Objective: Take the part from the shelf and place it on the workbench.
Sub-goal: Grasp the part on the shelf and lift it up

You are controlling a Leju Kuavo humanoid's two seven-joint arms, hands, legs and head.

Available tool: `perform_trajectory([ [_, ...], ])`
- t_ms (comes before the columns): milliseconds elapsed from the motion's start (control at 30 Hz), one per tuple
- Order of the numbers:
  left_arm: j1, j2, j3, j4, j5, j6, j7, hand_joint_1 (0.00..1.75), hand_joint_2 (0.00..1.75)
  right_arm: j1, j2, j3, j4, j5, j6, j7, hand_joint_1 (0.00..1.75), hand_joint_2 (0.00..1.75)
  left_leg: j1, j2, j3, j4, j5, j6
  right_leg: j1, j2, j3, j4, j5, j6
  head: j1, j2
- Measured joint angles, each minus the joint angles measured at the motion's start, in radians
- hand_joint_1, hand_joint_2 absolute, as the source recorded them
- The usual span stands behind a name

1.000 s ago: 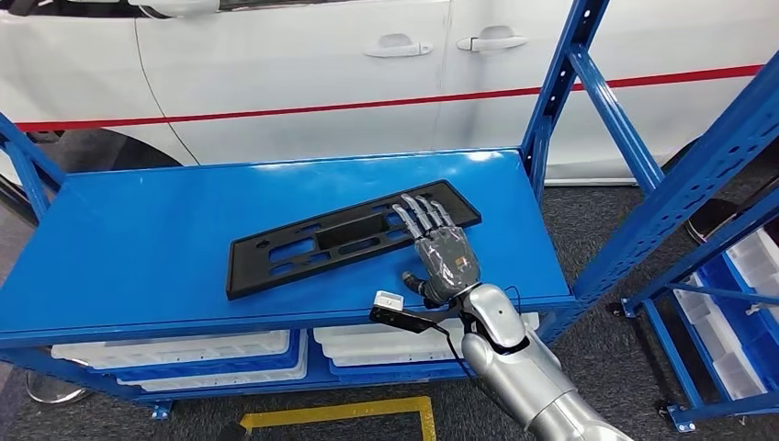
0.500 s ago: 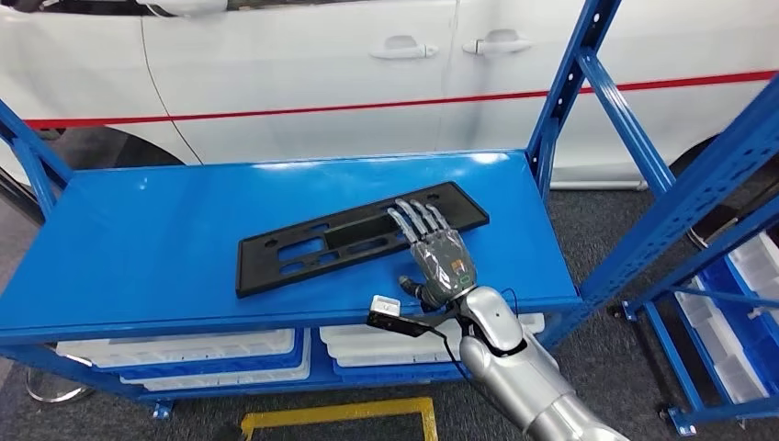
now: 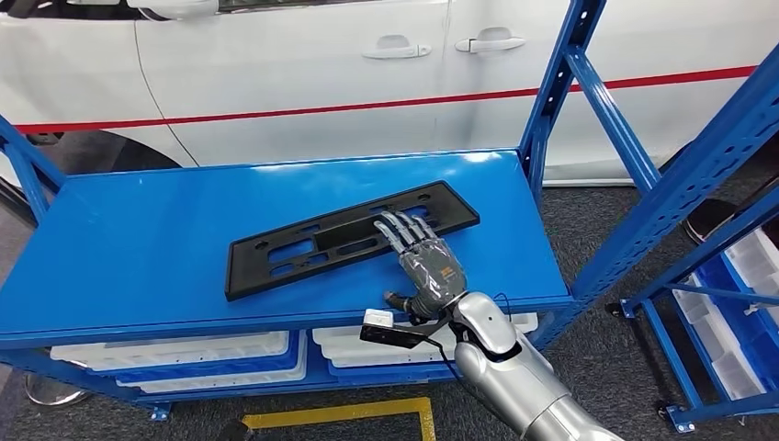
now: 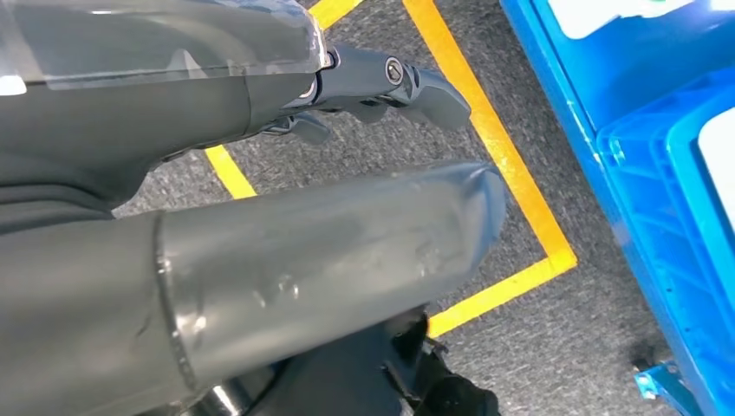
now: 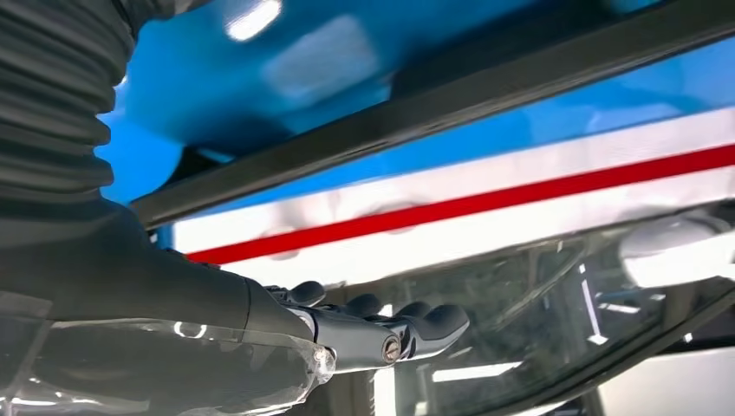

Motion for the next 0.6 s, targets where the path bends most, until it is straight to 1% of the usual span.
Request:
perform_trajectory([
  [67, -0.002, 0.0, 0.0, 0.0, -0.002, 0.0, -0.003, 0.0, 0.0, -0.002, -0.001, 0.008, 0.0, -0.008, 0.013, -0.012, 0.0, 0.0, -0.004, -0.001, 0.002, -0.007, 0.0, 0.01, -0.001, 0.0, 0.0, -0.003, 0.003, 0.011, 0.0, 0.0],
  [100, -0.002, 0.001, 0.0, 0.0, -0.002, 0.0, -0.005, 0.0, 0.0, -0.003, -0.002, 0.011, -0.001, -0.009, 0.018, -0.016, 0.0, 0.0, -0.003, 0.0, 0.004, -0.013, 0.004, 0.016, -0.002, 0.0, 0.0, -0.003, 0.001, 0.017, 0.0, 0.0],
  [133, -0.003, 0.001, 0.0, 0.0, -0.003, 0.0, -0.006, 0.0, 0.0, -0.005, -0.004, 0.014, -0.002, -0.01, 0.02, -0.018, 0.0, 0.0, -0.001, 0.001, 0.007, -0.019, 0.009, 0.022, -0.003, 0.0, -0.003, 0.007, -0.009, 0.022, 0.0, 0.0],
  [167, -0.004, 0.001, -0.001, 0.0, -0.003, 0.0, -0.007, 0.0, 0.0, -0.009, -0.006, 0.017, -0.002, -0.008, 0.021, -0.019, 0.0, 0.0, 0.001, 0.001, 0.009, -0.025, 0.013, 0.028, -0.004, 0.001, -0.016, 0.036, -0.029, 0.026, 0.001, 0.0],
  [200, -0.006, 0.001, -0.001, 0.0, -0.004, -0.001, -0.008, 0.0, 0.0, -0.013, -0.01, 0.022, -0.003, -0.005, 0.021, -0.02, 0.0, 0.0, 0.002, 0.002, 0.01, -0.028, 0.016, 0.032, -0.005, 0.0, -0.039, 0.085, -0.058, 0.029, 0.001, 0.0],
  [233, -0.008, 0.001, -0.002, 0.0, -0.006, -0.001, -0.009, 0.0, 0.0, -0.016, -0.014, 0.029, -0.003, 0.0, 0.021, -0.019, 0.0, 0.0, 0.002, 0.001, 0.009, -0.028, 0.016, 0.035, -0.005, 0.0, -0.07, 0.15, -0.089, 0.03, 0.001, 0.0],
  [267, -0.009, 0.001, -0.002, 0.0, -0.007, -0.002, -0.009, 0.0, 0.0, -0.016, -0.018, 0.035, -0.002, 0.007, 0.02, -0.018, 0.0, 0.0, 0.001, 0.001, 0.007, -0.028, 0.016, 0.037, -0.006, 0.0, -0.1, 0.212, -0.113, 0.032, 0.001, 0.0],
  [300, -0.009, 0.001, -0.002, 0.0, -0.008, -0.002, -0.01, 0.0, 0.0, -0.015, -0.023, 0.041, -0.001, 0.012, 0.019, -0.017, 0.0, 0.0, 0.0, -0.002, 0.007, -0.027, 0.016, 0.037, -0.006, 0.0, -0.12, 0.252, -0.12, 0.032, 0.001, 0.0],
  [333, -0.009, 0.001, -0.003, 0.0, -0.009, -0.002, -0.011, 0.0, 0.0, -0.014, -0.026, 0.046, 0.0, 0.016, 0.019, -0.016, 0.0, 0.0, 0.0, -0.006, 0.007, -0.025, 0.016, 0.037, -0.006, 0.0, -0.124, 0.258, -0.11, 0.032, 0.001, 0.0],
  [367, -0.009, 0.001, -0.003, 0.0, -0.009, -0.002, -0.012, 0.0, 0.0, -0.014, -0.028, 0.05, 0.0, 0.018, 0.019, -0.014, 0.0, 0.0, 0.0, -0.011, 0.007, -0.023, 0.015, 0.036, -0.007, 0.001, -0.108, 0.225, -0.083, 0.031, 0.001, 0.0],
  [400, -0.009, 0.001, -0.005, 0.0, -0.009, -0.002, -0.012, 0.0, 0.0, -0.015, -0.03, 0.053, 0.001, 0.02, 0.018, -0.012, 0.0, 0.0, 0.0, -0.016, 0.007, -0.021, 0.014, 0.034, -0.007, 0.006, -0.077, 0.164, -0.049, 0.029, 0.001, 0.0],
  [433, -0.01, 0.001, -0.006, 0.0, -0.009, -0.002, -0.013, 0.0, 0.0, -0.017, -0.031, 0.056, 0.001, 0.022, 0.018, -0.011, 0.0, 0.0, -0.001, -0.021, 0.005, -0.017, 0.012, 0.031, -0.007, 0.018, -0.044, 0.099, -0.025, 0.026, 0.001, 0.0],
  [467, -0.011, 0.001, -0.007, 0.0, -0.009, -0.002, -0.013, 0.0, 0.0, -0.019, -0.032, 0.058, 0.0, 0.024, 0.018, -0.01, 0.0, 0.0, -0.002, -0.026, 0.002, -0.012, 0.01, 0.026, -0.007, 0.027, -0.018, 0.047, -0.009, 0.023, 0.001, 0.0],
  [500, -0.012, 0.001, -0.008, 0.0, -0.009, -0.003, -0.014, 0.0, 0.0, -0.02, -0.033, 0.059, 0.0, 0.026, 0.018, -0.009, 0.0, 0.0, -0.002, -0.031, -0.001, -0.008, 0.008, 0.021, -0.006, 0.033, -0.003, 0.016, -0.003, 0.02, 0.001, 0.0],
  [533, -0.012, 0.001, -0.008, 0.0, -0.009, -0.003, -0.014, 0.0, 0.0, -0.02, -0.034, 0.061, 0.0, 0.027, 0.018, -0.008, 0.0, 0.0, -0.001, -0.035, -0.005, -0.006, 0.008, 0.015, -0.004, 0.035, 0.002, 0.006, -0.006, 0.017, 0.001, 0.0],
  [600, -0.011, 0.001, -0.008, 0.0, -0.009, -0.003, -0.014, 0.0, 0.0, -0.021, -0.036, 0.063, 0.0, 0.029, 0.018, -0.007, 0.0, 0.0, 0.002, -0.042, -0.008, -0.005, 0.008, 0.004, -0.003, 0.022, 0.003, 0.001, -0.002, 0.006, 0.001, 0.0],
])
